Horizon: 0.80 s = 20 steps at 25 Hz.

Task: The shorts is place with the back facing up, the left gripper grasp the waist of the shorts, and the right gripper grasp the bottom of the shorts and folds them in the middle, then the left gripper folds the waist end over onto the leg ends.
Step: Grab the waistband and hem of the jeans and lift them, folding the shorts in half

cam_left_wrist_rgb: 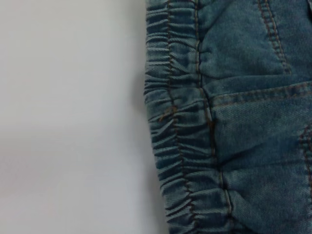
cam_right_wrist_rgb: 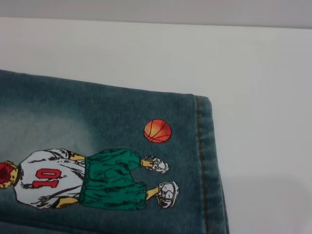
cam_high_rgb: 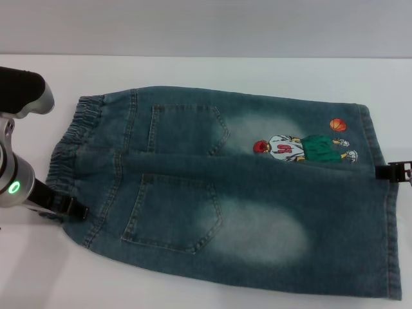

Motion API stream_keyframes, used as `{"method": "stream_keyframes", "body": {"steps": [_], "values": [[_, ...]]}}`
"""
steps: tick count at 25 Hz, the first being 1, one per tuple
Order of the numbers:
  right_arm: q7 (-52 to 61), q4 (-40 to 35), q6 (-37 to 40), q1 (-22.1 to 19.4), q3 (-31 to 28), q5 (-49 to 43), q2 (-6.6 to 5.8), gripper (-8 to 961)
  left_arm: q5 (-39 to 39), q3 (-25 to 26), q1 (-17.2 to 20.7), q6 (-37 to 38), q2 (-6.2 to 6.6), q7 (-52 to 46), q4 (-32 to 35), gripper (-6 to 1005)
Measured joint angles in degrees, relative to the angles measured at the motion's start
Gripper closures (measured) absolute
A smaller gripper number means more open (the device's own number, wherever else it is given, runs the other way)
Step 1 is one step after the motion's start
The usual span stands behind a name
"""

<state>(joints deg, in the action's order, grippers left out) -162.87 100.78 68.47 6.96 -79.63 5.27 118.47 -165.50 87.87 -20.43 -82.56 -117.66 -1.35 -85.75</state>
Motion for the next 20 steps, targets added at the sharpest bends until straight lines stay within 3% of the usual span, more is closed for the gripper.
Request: {"method": "stream_keyframes", "body": {"steps": [20], "values": [[0.0,0.0,0.0,0.2,-0.2,0.0,0.0,295,0.0,-0.1,-0.2,0.2,-0.28,-0.1,0.6,296]]}}
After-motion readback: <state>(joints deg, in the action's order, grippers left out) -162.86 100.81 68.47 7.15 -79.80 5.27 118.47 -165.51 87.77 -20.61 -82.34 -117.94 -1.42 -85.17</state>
